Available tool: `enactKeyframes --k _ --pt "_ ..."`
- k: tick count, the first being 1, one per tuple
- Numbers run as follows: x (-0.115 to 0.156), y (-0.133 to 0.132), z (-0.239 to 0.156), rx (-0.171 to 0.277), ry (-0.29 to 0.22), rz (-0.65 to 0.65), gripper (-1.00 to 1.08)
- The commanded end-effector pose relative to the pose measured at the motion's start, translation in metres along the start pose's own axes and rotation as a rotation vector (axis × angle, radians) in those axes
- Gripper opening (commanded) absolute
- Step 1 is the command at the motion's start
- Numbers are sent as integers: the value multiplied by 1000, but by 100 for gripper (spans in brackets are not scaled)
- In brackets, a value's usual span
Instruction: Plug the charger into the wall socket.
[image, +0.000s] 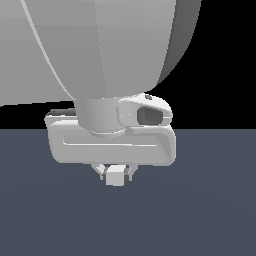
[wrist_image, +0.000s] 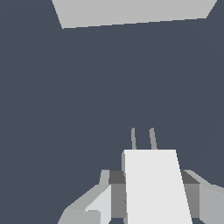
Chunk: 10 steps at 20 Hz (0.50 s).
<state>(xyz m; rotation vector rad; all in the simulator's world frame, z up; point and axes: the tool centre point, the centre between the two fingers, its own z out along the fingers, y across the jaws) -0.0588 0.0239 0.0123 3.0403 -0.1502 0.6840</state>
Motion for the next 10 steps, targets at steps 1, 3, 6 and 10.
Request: enactKeyframes --k 1,3,6,10 --pt "0 -2 1 3 0 -3 -100" --pt "0 -2 1 3 0 -3 -100" --pt "0 -1 0 0 1 -1 -100" --pt "3 0 -3 2 1 -6 -100"
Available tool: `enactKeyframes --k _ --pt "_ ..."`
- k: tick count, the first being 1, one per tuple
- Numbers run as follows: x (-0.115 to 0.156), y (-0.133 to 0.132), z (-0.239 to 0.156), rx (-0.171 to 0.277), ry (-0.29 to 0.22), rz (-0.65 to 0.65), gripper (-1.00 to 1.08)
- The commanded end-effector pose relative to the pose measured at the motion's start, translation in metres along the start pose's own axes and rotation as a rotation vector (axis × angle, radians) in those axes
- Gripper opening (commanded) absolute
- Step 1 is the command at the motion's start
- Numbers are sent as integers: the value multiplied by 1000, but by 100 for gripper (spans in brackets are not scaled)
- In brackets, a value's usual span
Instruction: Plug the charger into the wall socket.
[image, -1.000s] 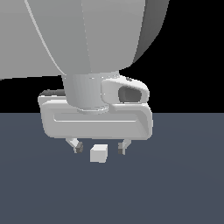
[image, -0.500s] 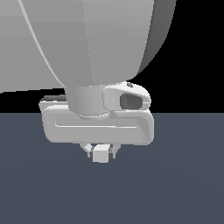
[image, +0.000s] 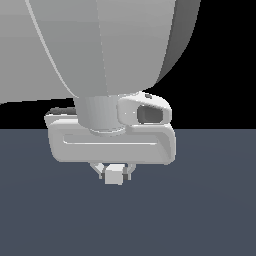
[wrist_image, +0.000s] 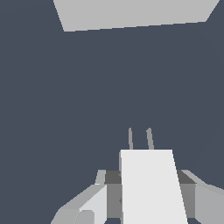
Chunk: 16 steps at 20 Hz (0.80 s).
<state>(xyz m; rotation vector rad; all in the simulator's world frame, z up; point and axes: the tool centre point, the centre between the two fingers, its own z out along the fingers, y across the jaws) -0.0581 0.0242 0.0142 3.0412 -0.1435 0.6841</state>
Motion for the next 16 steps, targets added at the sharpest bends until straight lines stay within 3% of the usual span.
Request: enactKeyframes --k 1,16 --pt "3 1 -3 2 1 -5 -100" --pt "56 7 -57 41 3 -98 -100"
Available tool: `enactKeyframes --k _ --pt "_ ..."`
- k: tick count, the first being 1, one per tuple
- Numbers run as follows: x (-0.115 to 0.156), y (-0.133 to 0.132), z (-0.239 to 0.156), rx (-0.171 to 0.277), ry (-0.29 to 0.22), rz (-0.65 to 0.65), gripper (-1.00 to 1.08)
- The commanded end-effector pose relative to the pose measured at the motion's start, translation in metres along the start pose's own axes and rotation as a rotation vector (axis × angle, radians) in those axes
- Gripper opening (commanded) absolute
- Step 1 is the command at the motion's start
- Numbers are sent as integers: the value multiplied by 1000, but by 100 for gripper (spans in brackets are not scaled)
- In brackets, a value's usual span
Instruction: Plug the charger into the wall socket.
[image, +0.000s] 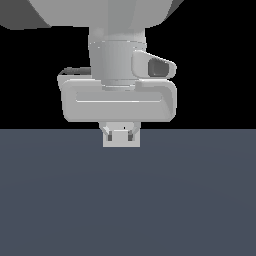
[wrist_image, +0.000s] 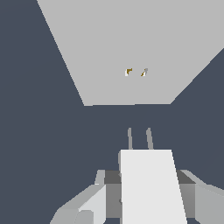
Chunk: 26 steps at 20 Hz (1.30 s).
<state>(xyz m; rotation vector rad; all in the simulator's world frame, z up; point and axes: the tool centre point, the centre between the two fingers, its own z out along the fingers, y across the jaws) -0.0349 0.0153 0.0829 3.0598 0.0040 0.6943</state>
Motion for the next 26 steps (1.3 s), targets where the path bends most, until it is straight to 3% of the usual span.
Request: enactKeyframes --k 1,17,26 --pt "7 1 -7 6 -1 -13 -100" --pt "16 0 -11 14 -2 -22 -100" --pt "43 -1 1 15 -2 -21 -100"
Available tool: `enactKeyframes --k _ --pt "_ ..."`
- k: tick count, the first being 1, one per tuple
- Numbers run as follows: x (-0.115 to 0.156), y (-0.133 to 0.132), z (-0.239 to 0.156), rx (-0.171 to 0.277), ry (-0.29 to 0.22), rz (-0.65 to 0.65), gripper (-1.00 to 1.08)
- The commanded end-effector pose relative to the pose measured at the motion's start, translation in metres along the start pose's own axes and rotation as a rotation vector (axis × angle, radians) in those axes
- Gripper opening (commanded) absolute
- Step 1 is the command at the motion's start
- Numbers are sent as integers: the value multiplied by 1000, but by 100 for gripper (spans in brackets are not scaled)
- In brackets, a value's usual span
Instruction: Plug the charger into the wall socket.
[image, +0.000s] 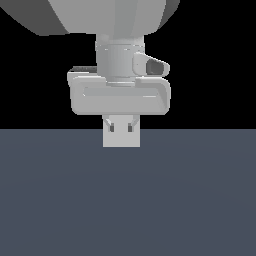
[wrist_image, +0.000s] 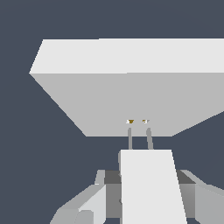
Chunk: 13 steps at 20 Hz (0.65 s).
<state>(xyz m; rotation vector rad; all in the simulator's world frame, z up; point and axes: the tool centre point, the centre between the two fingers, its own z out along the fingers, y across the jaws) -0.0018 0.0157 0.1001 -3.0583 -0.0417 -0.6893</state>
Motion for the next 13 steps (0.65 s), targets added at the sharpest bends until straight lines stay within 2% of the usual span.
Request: enactKeyframes --k 1,7,13 --pt "9 0 4 0 0 0 -100" --pt "21 0 10 0 0 0 -100" --pt "21 0 10 0 0 0 -100"
